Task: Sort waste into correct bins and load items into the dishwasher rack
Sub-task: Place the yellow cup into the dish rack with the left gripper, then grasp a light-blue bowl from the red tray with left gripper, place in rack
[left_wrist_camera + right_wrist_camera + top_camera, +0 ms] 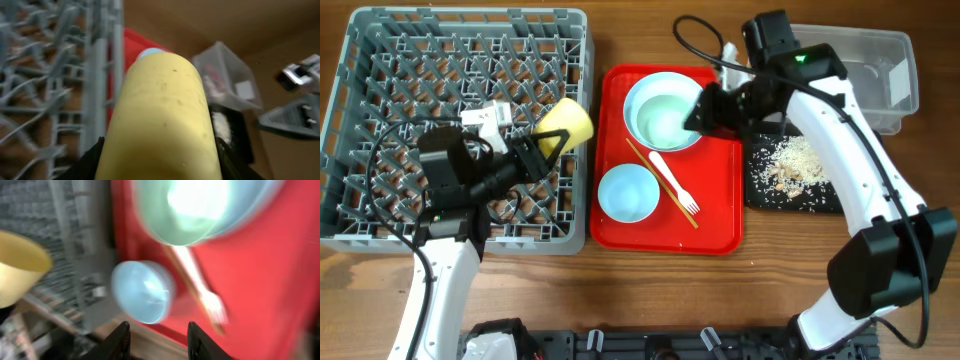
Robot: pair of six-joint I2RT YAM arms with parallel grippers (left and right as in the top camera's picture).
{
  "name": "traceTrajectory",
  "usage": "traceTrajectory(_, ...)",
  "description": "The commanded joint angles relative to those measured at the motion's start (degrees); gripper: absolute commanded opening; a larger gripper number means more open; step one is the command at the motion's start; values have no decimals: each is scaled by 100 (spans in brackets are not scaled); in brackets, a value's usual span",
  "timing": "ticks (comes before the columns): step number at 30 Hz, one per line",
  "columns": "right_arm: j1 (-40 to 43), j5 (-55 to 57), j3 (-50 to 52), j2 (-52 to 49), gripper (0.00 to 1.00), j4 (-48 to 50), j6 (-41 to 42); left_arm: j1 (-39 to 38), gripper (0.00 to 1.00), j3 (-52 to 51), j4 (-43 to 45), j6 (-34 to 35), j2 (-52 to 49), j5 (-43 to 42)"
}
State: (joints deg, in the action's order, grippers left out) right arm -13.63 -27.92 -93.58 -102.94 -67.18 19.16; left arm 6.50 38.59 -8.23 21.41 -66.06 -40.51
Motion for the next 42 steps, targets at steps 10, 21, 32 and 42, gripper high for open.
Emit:
traceTrajectory(10, 946, 1355, -55, 1290, 38, -852, -719, 553, 4, 2673, -4527, -776, 94, 3829)
traceTrajectory(21, 946, 1355, -52, 1279, 38, -813, -719, 557, 4, 2671, -5058, -772, -1722, 3998)
traceTrajectory(32, 946, 1320, -52, 1279, 96, -839, -695, 544, 100, 3058, -4857, -772, -1840, 3873)
traceTrajectory(42, 1650, 1611, -55, 1556, 100, -767, -251, -2214, 100, 3357, -4201, -726, -1263, 2830)
